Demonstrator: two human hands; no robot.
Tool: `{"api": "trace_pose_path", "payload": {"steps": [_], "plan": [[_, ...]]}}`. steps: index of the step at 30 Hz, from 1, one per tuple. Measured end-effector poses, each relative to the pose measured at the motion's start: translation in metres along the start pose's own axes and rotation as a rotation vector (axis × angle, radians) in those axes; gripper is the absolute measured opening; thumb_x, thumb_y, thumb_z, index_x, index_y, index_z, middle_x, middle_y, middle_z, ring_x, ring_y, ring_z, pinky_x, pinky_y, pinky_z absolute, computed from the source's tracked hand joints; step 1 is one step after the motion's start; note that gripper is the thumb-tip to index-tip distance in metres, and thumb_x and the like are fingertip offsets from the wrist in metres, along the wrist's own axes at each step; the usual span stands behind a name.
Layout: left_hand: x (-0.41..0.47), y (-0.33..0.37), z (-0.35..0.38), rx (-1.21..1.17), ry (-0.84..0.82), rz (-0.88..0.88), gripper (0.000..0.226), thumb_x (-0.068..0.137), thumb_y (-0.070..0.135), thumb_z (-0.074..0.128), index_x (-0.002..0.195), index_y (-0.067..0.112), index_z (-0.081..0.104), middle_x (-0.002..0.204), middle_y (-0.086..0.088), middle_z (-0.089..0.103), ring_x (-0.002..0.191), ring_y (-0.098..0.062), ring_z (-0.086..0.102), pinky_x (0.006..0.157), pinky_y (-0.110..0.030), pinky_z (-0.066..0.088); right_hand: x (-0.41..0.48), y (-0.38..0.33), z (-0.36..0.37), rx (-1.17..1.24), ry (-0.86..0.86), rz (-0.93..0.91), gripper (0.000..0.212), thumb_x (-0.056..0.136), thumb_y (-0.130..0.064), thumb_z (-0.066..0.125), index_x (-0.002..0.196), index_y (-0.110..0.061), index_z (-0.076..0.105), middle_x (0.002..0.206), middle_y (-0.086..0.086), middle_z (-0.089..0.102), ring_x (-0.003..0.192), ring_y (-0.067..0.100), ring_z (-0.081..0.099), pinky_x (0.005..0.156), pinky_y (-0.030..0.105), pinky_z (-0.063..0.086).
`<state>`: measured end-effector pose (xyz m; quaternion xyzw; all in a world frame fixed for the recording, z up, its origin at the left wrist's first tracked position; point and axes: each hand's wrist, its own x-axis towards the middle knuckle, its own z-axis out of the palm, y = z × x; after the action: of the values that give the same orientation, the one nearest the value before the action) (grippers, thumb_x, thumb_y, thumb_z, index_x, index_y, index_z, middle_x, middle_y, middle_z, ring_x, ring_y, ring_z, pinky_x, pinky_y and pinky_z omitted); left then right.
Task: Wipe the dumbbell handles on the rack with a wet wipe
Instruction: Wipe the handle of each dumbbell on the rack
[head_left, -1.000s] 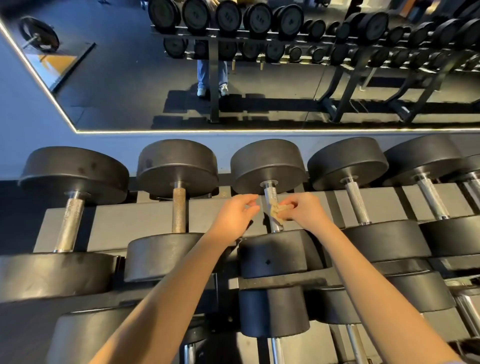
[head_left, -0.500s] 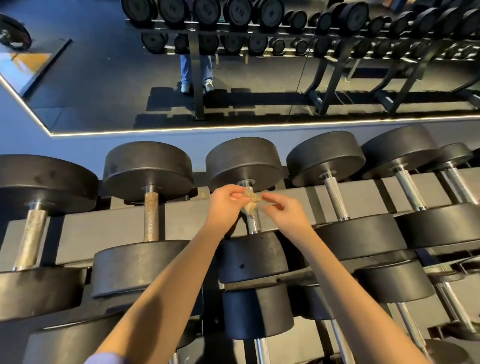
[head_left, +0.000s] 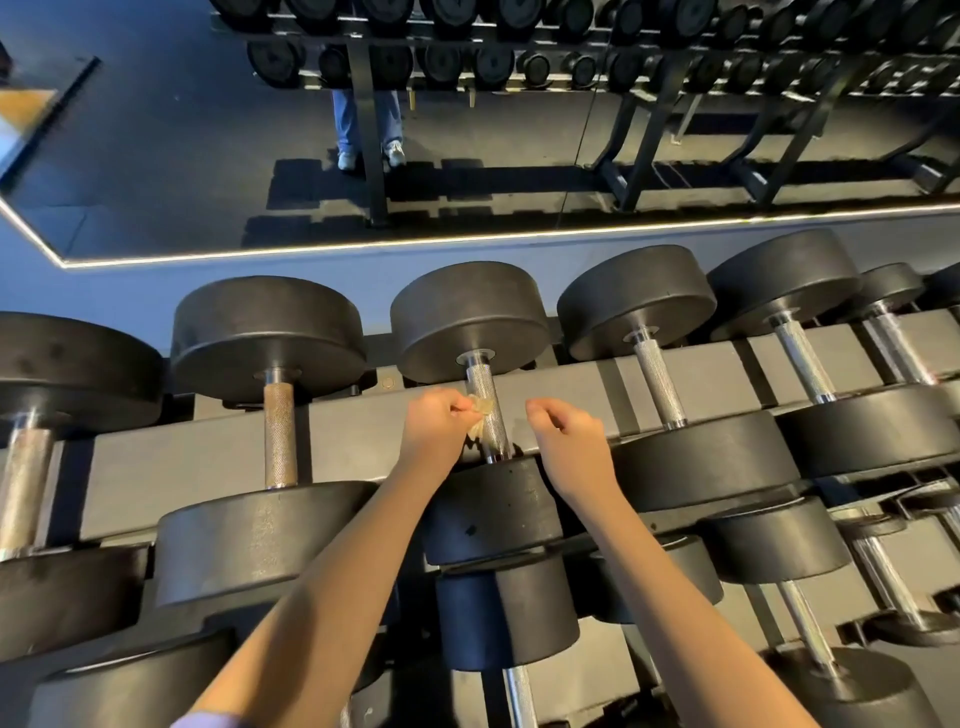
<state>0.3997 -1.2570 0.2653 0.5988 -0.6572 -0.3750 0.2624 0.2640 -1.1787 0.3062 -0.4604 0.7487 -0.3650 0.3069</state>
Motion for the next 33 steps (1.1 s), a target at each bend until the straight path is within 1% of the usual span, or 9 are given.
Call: {"api": "trace_pose_path", "payload": {"steps": [5, 7, 10, 14, 16, 20, 26, 29, 33], "plan": [[0.004, 0.002, -0.003, -0.113, 0.027, -0.024, 0.005, 0.084, 0.009, 0.068, 0.083, 0.005, 0.07, 0.077, -0.002, 0.063, 0.072, -0.01, 0.055, 0.057, -0.006, 0.037, -0.016, -0.001, 0.004, -0.19, 0.032, -0.064, 0.029, 0.1, -0.026, 0.04, 0.088, -0.021, 0.066, 0.082, -0.008, 0.056, 0.076, 0.008, 0.048, 0.072, 0.027, 0.035], [0.013, 0.009, -0.002, -0.148, 0.105, -0.021, 0.005, 0.085, 0.008, 0.066, 0.086, 0.006, 0.07, 0.086, -0.004, 0.066, 0.079, -0.014, 0.059, 0.068, -0.014, 0.043, -0.021, 0.004, 0.006, -0.203, 0.05, -0.113, 0.029, 0.099, -0.029, 0.041, 0.078, -0.025, 0.061, 0.079, -0.01, 0.057, 0.074, 0.005, 0.05, 0.071, 0.027, 0.035], [0.022, 0.017, -0.001, -0.152, 0.156, -0.064, 0.011, 0.087, 0.01, 0.062, 0.094, 0.004, 0.07, 0.093, -0.005, 0.068, 0.086, -0.019, 0.061, 0.075, -0.025, 0.045, -0.018, 0.008, 0.005, -0.162, 0.041, -0.076, 0.033, 0.099, -0.035, 0.041, 0.102, -0.018, 0.069, 0.103, -0.005, 0.067, 0.096, 0.01, 0.057, 0.082, 0.028, 0.043], [0.017, 0.015, 0.0, -0.084, 0.082, -0.094, 0.008, 0.087, 0.011, 0.064, 0.082, 0.005, 0.066, 0.076, -0.001, 0.06, 0.073, -0.014, 0.054, 0.062, -0.022, 0.039, -0.016, 0.008, 0.005, -0.172, 0.027, -0.068, 0.036, 0.099, -0.037, 0.041, 0.117, -0.019, 0.066, 0.118, -0.004, 0.065, 0.108, 0.01, 0.055, 0.089, 0.025, 0.04], [0.013, 0.01, -0.001, -0.029, 0.012, -0.123, 0.017, 0.084, 0.012, 0.068, 0.069, 0.011, 0.06, 0.067, 0.001, 0.056, 0.065, -0.013, 0.053, 0.058, -0.02, 0.04, -0.016, 0.008, 0.005, -0.182, 0.037, -0.069, 0.037, 0.099, -0.038, 0.04, 0.116, -0.02, 0.066, 0.116, -0.004, 0.066, 0.106, 0.01, 0.056, 0.09, 0.027, 0.041], [0.008, 0.009, -0.006, 0.027, -0.132, -0.205, 0.022, 0.081, 0.015, 0.073, 0.065, 0.015, 0.059, 0.07, -0.003, 0.061, 0.072, -0.018, 0.062, 0.074, -0.034, 0.054, -0.013, 0.012, 0.007, -0.104, 0.031, -0.042, 0.033, 0.096, -0.035, 0.043, 0.108, -0.015, 0.067, 0.106, 0.002, 0.068, 0.099, 0.018, 0.06, 0.089, 0.033, 0.047], [-0.005, 0.027, -0.013, 0.193, -0.252, -0.198, 0.029, 0.082, 0.01, 0.067, 0.056, 0.013, 0.055, 0.056, -0.003, 0.056, 0.055, -0.014, 0.056, 0.063, -0.029, 0.05, -0.018, 0.014, 0.01, -0.014, 0.103, -0.112, 0.031, 0.098, -0.028, 0.044, 0.11, -0.01, 0.067, 0.105, 0.004, 0.068, 0.1, 0.017, 0.06, 0.091, 0.036, 0.046], [-0.011, 0.036, -0.012, 0.227, -0.217, -0.158, 0.019, 0.082, 0.011, 0.067, 0.064, 0.006, 0.064, 0.067, -0.009, 0.064, 0.068, -0.021, 0.062, 0.073, -0.034, 0.052, -0.02, 0.015, -0.005, -0.109, 0.099, -0.239, 0.03, 0.099, -0.022, 0.045, 0.114, -0.007, 0.065, 0.11, 0.006, 0.066, 0.105, 0.02, 0.059, 0.096, 0.037, 0.042], [-0.017, 0.057, -0.002, 0.198, -0.095, -0.024, 0.015, 0.086, 0.011, 0.063, 0.079, -0.001, 0.067, 0.085, -0.013, 0.065, 0.077, -0.02, 0.057, 0.066, -0.028, 0.045, -0.007, 0.038, -0.051, -0.392, 0.344, -0.424, 0.035, 0.092, -0.023, 0.04, 0.1, -0.006, 0.069, 0.099, 0.008, 0.069, 0.094, 0.026, 0.064, 0.09, 0.045, 0.046]]}}
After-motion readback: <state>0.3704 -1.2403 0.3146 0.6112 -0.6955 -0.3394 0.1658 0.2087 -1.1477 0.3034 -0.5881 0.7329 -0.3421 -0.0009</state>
